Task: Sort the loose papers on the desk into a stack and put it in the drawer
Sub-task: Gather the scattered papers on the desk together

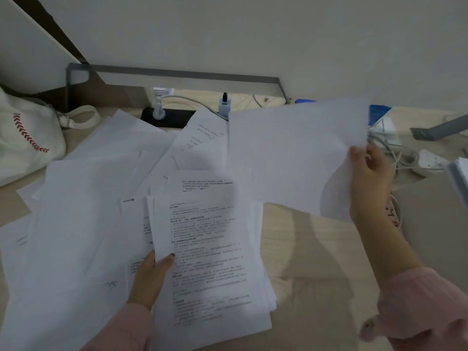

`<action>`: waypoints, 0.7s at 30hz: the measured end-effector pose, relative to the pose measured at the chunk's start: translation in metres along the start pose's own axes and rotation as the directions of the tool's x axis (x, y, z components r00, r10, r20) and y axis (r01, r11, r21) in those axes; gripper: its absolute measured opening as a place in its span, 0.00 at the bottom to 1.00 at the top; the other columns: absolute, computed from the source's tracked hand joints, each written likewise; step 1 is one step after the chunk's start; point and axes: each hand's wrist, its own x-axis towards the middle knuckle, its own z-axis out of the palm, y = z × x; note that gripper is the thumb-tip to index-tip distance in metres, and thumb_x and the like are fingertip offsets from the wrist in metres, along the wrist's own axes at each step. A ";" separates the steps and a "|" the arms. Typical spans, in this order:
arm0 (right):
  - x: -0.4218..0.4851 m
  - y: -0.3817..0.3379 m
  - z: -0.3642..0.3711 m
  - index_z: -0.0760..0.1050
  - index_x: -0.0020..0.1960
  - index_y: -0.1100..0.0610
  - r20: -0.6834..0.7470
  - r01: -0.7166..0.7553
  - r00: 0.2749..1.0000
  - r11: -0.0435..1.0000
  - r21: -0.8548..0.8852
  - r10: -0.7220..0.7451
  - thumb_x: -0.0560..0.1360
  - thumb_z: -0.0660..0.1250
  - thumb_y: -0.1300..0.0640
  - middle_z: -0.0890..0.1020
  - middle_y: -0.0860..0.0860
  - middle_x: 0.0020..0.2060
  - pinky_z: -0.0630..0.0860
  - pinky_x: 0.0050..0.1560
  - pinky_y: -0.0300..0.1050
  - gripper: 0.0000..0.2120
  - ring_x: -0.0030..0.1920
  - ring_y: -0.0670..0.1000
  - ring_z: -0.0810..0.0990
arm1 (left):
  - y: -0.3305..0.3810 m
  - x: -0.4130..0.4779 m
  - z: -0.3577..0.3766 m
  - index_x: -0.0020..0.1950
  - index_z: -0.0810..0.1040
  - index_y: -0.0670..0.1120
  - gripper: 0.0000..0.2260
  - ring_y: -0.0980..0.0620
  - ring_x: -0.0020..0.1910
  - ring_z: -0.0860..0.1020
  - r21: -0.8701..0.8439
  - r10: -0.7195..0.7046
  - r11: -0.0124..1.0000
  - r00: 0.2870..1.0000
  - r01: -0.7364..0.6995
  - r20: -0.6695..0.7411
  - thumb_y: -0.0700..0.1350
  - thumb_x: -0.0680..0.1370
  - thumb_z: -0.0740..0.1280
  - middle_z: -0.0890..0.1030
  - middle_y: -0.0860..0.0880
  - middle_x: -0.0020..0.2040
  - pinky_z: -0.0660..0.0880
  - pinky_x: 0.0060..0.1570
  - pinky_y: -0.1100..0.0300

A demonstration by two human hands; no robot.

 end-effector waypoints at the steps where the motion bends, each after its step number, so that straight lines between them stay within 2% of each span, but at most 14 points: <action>1: -0.004 -0.014 -0.004 0.72 0.40 0.48 -0.040 0.062 0.997 0.997 0.055 -0.060 0.77 0.60 0.58 0.75 0.43 0.33 0.69 0.37 0.34 0.09 0.31 0.35 0.73 | 0.001 0.000 0.000 0.63 0.74 0.44 0.14 0.50 0.47 0.75 0.004 0.001 1.000 1.000 -0.001 0.001 0.42 0.78 0.63 0.77 0.47 0.52 0.68 0.54 0.56; 2: -0.010 -0.028 -0.008 0.72 0.40 0.47 -0.045 0.126 0.992 0.985 0.114 -0.122 0.78 0.60 0.58 0.77 0.42 0.34 0.70 0.38 0.32 0.10 0.33 0.34 0.73 | 0.000 0.001 0.000 0.63 0.74 0.44 0.14 0.49 0.49 0.75 0.006 0.002 1.000 1.000 -0.002 0.003 0.41 0.78 0.63 0.77 0.47 0.52 0.68 0.55 0.56; 4: -0.029 -0.047 -0.011 0.73 0.44 0.47 0.055 0.238 0.968 0.962 0.136 -0.247 0.79 0.59 0.61 0.78 0.39 0.35 0.70 0.41 0.29 0.10 0.37 0.34 0.75 | -0.001 0.001 0.000 0.63 0.74 0.44 0.14 0.48 0.51 0.74 0.004 -0.002 1.000 1.000 0.002 0.007 0.41 0.78 0.63 0.77 0.46 0.54 0.69 0.55 0.55; 6: -0.057 -0.047 -0.007 0.74 0.49 0.49 0.251 0.326 0.915 0.945 0.003 -0.316 0.79 0.60 0.62 0.78 0.37 0.40 0.68 0.43 0.23 0.09 0.40 0.30 0.74 | -0.002 0.002 -0.002 0.63 0.74 0.43 0.14 0.47 0.50 0.75 0.004 -0.013 1.000 1.000 0.013 0.010 0.41 0.78 0.63 0.77 0.45 0.53 0.69 0.55 0.55; 8: -0.090 -0.030 0.002 0.76 0.54 0.47 0.455 0.403 0.834 0.908 -0.116 -0.312 0.78 0.61 0.61 0.79 0.35 0.47 0.67 0.48 0.20 0.11 0.47 0.24 0.73 | -0.002 0.004 -0.003 0.63 0.74 0.43 0.14 0.47 0.49 0.75 -0.007 -0.023 1.000 1.000 0.024 0.021 0.42 0.78 0.63 0.77 0.47 0.52 0.70 0.54 0.55; 11: -0.132 0.015 0.012 0.78 0.59 0.49 0.674 0.453 0.697 0.879 -0.148 -0.246 0.78 0.58 0.55 0.78 0.37 0.54 0.65 0.56 0.20 0.14 0.54 0.22 0.69 | -0.002 0.004 -0.002 0.61 0.74 0.46 0.12 0.49 0.46 0.75 -0.037 -0.014 0.999 0.999 0.015 0.036 0.41 0.78 0.63 0.77 0.51 0.47 0.70 0.53 0.57; 14: -0.162 0.050 0.018 0.79 0.59 0.50 0.760 0.418 0.630 0.894 -0.161 -0.158 0.76 0.55 0.52 0.77 0.38 0.55 0.64 0.57 0.19 0.17 0.56 0.22 0.68 | -0.003 0.004 -0.004 0.59 0.74 0.47 0.10 0.48 0.47 0.78 -0.058 -0.023 0.998 0.999 0.026 0.043 0.41 0.77 0.64 0.79 0.49 0.48 0.73 0.53 0.56; 16: -0.177 0.064 0.020 0.79 0.58 0.50 0.800 0.399 0.590 0.901 -0.172 -0.108 0.76 0.55 0.52 0.78 0.39 0.55 0.64 0.57 0.20 0.17 0.57 0.29 0.71 | -0.005 0.004 -0.005 0.55 0.76 0.47 0.07 0.46 0.49 0.79 -0.056 -0.029 0.998 0.999 0.031 0.041 0.41 0.77 0.64 0.80 0.46 0.51 0.74 0.54 0.53; 18: -0.189 0.075 0.021 0.79 0.58 0.48 0.824 0.398 0.561 0.899 -0.183 -0.081 0.76 0.54 0.51 0.80 0.40 0.55 0.65 0.57 0.20 0.18 0.56 0.36 0.74 | -0.006 0.004 -0.005 0.50 0.76 0.50 0.05 0.51 0.44 0.78 -0.073 -0.009 0.997 0.999 0.012 0.035 0.41 0.78 0.63 0.80 0.49 0.46 0.74 0.46 0.59; 20: -0.198 0.083 0.022 0.79 0.57 0.48 0.846 0.403 0.529 0.896 -0.187 -0.061 0.75 0.52 0.49 0.81 0.42 0.55 0.66 0.56 0.22 0.19 0.57 0.39 0.75 | -0.005 0.002 -0.004 0.51 0.74 0.50 0.05 0.57 0.42 0.75 -0.087 0.008 0.996 1.000 -0.006 0.022 0.41 0.78 0.62 0.77 0.55 0.43 0.70 0.40 0.64; 21: -0.201 0.086 0.022 0.79 0.57 0.48 0.857 0.406 0.512 0.894 -0.191 -0.049 0.75 0.51 0.48 0.81 0.42 0.55 0.68 0.55 0.24 0.20 0.56 0.40 0.76 | -0.005 0.001 -0.003 0.53 0.73 0.50 0.06 0.57 0.43 0.75 -0.084 0.008 0.996 1.000 -0.007 0.017 0.41 0.78 0.62 0.76 0.57 0.43 0.69 0.40 0.64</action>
